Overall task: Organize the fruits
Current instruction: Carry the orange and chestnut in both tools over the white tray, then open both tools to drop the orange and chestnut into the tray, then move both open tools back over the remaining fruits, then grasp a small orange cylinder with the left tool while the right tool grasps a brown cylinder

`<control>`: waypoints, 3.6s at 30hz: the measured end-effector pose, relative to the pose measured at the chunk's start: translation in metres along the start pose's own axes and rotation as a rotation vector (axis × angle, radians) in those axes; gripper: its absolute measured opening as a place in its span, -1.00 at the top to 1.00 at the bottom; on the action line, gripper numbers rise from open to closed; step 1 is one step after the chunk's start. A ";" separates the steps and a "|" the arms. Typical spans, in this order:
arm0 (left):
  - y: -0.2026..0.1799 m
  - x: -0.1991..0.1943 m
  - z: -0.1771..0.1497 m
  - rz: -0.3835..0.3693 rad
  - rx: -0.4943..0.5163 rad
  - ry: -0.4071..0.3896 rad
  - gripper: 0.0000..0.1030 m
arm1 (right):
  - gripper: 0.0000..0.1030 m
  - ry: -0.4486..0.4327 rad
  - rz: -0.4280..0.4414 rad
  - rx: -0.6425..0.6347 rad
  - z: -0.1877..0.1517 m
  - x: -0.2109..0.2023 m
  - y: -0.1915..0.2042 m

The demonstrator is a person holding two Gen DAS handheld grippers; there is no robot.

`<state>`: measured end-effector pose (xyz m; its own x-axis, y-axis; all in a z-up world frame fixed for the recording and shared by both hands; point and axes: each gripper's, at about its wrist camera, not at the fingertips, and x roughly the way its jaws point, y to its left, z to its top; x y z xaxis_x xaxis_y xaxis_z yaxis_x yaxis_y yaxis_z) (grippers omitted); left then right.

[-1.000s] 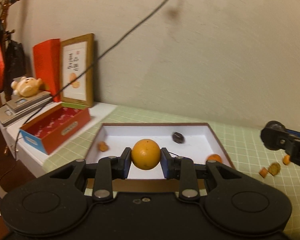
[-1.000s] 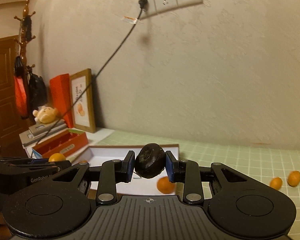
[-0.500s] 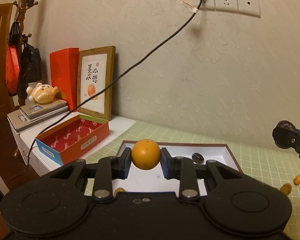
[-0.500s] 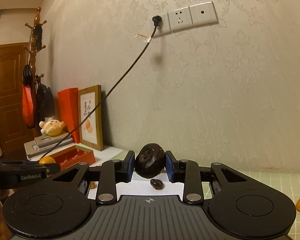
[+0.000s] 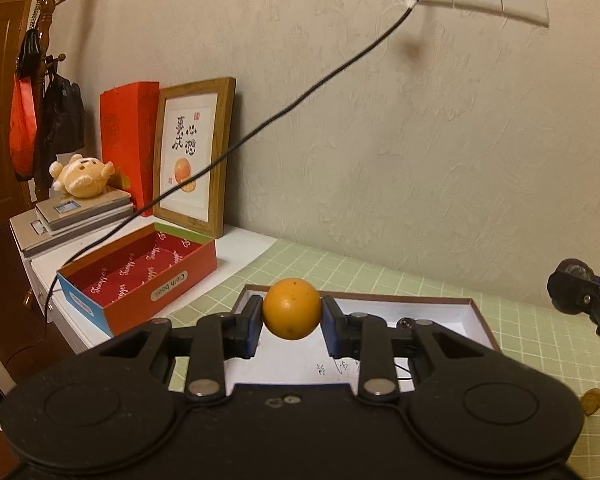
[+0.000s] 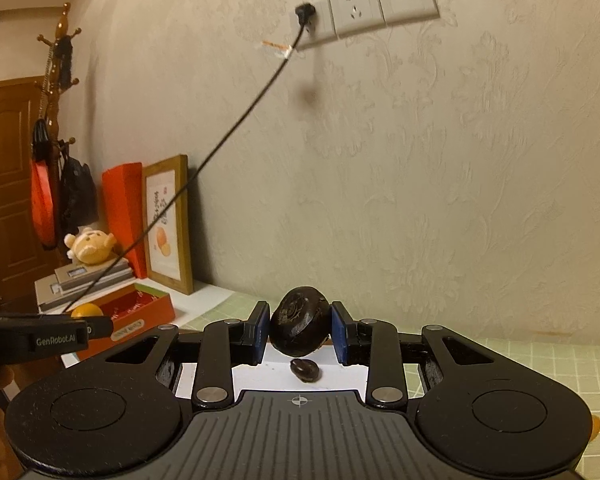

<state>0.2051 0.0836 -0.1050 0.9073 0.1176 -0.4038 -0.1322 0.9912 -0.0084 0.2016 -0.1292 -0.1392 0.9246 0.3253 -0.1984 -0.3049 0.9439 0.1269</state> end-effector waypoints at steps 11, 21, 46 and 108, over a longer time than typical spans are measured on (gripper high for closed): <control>0.003 0.051 -0.011 0.023 0.020 0.075 0.58 | 0.36 0.113 -0.052 0.039 -0.015 0.054 -0.028; 0.008 0.091 -0.022 0.056 0.026 0.153 0.56 | 0.36 0.234 -0.072 0.077 -0.032 0.097 -0.045; 0.012 0.051 -0.006 0.100 0.002 0.068 -0.87 | -0.50 0.128 -0.056 0.126 -0.010 0.059 -0.041; -0.268 0.021 -0.105 -0.437 0.388 0.206 0.20 | -0.17 0.141 -0.365 0.228 -0.037 -0.119 -0.216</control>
<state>0.2172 -0.1863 -0.2075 0.7437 -0.2796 -0.6073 0.4241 0.8995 0.1052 0.1488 -0.3693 -0.1790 0.9170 -0.0069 -0.3988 0.1082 0.9667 0.2320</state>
